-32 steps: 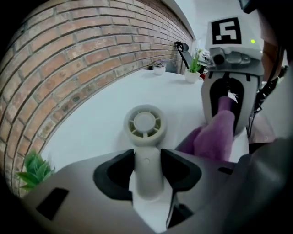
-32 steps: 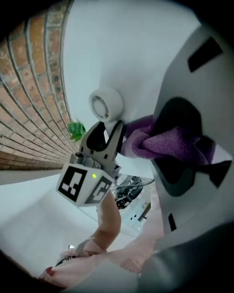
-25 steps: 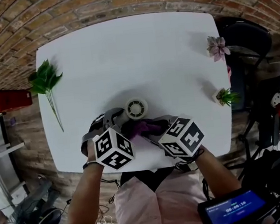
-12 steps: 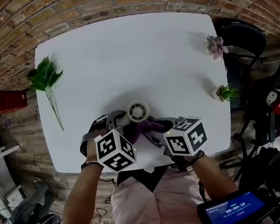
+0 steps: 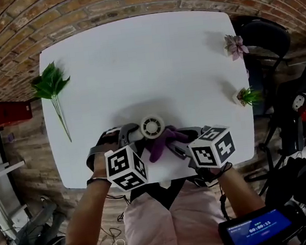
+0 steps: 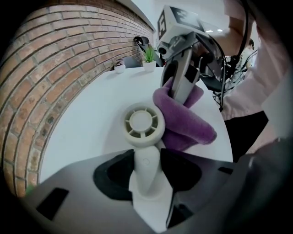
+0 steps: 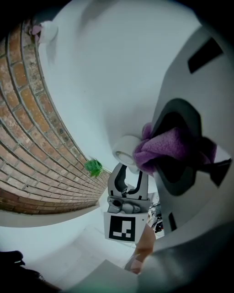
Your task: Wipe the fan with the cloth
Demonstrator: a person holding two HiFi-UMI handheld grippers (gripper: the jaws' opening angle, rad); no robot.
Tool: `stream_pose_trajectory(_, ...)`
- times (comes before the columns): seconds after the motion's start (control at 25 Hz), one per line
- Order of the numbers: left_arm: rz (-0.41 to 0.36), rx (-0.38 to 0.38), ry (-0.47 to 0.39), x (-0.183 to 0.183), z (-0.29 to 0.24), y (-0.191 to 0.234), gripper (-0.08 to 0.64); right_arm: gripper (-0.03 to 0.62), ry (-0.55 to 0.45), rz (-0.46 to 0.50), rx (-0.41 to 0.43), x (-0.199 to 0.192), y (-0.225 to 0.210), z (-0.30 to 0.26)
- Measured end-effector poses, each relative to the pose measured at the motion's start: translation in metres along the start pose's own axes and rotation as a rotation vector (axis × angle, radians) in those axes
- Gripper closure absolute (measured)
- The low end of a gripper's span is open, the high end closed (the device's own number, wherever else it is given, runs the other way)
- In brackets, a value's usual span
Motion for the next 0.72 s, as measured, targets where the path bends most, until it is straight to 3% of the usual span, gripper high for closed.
stream_pose_trajectory(0.28, -0.149, -0.022, -0.004, 0.003, 0.001, -0.003, 0.368, 0.492, -0.003, 0.002, -0.009, -0.002, -0.004, 0.009)
stream_pose_trajectory(0.72, -0.487, -0.099, 0.003, 0.019, -0.003, -0.010, 0.368, 0.495, -0.020, -0.004, -0.015, -0.003, -0.017, 0.027)
Point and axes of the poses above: the fingertips, and each gripper's own axes: z backward along the fingers, y to its left, x out of its top, the point moved 8 cm from there along z, backward along the fingers, and after that the axes turned 14 degrees about x, right-handed, at the moved point
